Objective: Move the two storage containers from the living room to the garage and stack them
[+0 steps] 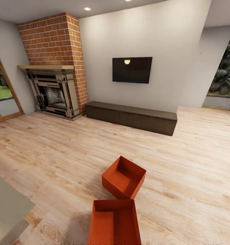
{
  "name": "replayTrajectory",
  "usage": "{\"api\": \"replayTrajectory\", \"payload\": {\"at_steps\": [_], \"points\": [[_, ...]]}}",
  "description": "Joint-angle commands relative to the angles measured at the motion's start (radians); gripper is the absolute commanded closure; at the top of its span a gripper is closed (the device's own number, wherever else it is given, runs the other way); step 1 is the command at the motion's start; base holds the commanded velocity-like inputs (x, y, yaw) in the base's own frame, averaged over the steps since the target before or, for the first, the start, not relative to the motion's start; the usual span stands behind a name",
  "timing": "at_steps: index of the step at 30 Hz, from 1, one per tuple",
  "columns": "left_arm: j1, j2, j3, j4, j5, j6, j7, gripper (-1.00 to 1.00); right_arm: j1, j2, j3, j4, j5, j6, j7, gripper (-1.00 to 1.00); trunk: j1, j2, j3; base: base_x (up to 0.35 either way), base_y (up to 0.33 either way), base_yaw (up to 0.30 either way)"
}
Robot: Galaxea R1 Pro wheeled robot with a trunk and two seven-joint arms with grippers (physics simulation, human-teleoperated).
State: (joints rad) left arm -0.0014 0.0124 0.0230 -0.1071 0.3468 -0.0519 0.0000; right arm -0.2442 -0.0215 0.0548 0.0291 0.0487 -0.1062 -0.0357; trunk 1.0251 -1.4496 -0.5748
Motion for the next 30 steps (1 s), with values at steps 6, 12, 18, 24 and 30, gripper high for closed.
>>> {"api": "replayTrajectory", "payload": {"at_steps": [6, 12, 18, 24, 30], "points": [[0.0, 0.0, 0.002, 0.0, 0.003, -0.002, 0.0, -1.0, -0.001, 0.001, 0.006, 0.003, 0.007, -0.004, 0.0, -1.0, 0.0, 0.0, -0.011, 0.0, 0.0, 0.0], [0.0, 0.0, 0.002, 0.0, 0.003, -0.002, 0.0, -1.0, -0.001, -0.001, 0.007, 0.003, 0.014, -0.003, 0.001, -1.0, 0.0, 0.0, -0.02, 0.0, 0.0, 0.0], [0.0, 0.0, 0.002, 0.0, 0.003, -0.002, 0.0, -1.0, -0.001, -0.001, 0.007, 0.003, 0.016, -0.001, 0.004, -1.0, 0.0, 0.0, -0.03, 0.0, 0.0, 0.0], [0.0, 0.0, 0.002, 0.0, 0.003, -0.002, 0.0, -1.0, -0.001, -0.001, 0.007, 0.003, 0.016, -0.001, 0.004, -1.0, 0.0, 0.0, -0.04, 0.0, 0.0, 0.0], [0.0, 0.0, 0.002, 0.0, 0.003, -0.002, 0.0, -1.0, -0.001, -0.001, 0.007, 0.003, 0.016, -0.001, 0.004, -1.0, 0.0, 0.0, -0.049, 0.0, 0.0, 0.0]]}}
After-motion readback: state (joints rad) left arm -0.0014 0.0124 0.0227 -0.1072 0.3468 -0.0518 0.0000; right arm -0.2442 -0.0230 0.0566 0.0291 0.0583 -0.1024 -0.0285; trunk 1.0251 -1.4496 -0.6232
